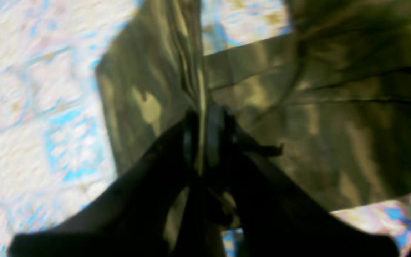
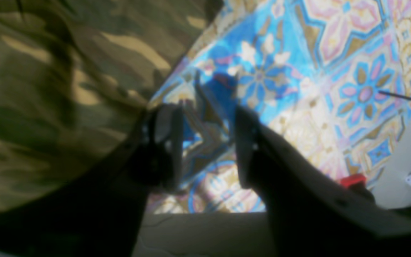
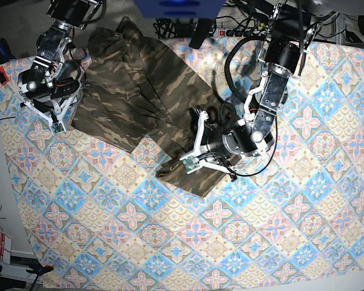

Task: Fold the T-shirt properly

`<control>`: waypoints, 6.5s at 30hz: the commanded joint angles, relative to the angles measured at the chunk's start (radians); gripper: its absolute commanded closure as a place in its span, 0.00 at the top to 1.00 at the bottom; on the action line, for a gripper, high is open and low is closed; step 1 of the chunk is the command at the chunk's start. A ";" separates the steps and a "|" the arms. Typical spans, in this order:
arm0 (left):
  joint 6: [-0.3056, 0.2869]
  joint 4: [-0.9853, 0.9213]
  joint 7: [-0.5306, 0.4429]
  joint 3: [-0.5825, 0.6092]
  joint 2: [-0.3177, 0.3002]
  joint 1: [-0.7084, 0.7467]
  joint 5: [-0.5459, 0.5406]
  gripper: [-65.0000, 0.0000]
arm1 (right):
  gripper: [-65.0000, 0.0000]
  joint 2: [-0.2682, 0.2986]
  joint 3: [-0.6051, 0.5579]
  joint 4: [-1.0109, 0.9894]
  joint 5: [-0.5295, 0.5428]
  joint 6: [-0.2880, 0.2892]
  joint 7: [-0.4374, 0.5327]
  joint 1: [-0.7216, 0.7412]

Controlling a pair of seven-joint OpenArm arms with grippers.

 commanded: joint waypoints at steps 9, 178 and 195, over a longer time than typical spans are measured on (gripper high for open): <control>0.002 0.002 -0.021 0.235 0.072 0.011 0.109 0.04 | 0.35 0.007 0.001 0.021 0.001 -0.004 0.009 0.010; 0.002 -0.107 -0.119 -0.163 -0.066 0.150 0.304 0.58 | 0.51 0.176 0.009 -0.275 0.329 -0.004 0.003 0.371; 0.002 -0.107 -0.119 -0.106 -0.065 0.146 0.304 0.58 | 0.75 0.138 0.313 -0.103 0.564 -0.004 -0.118 0.030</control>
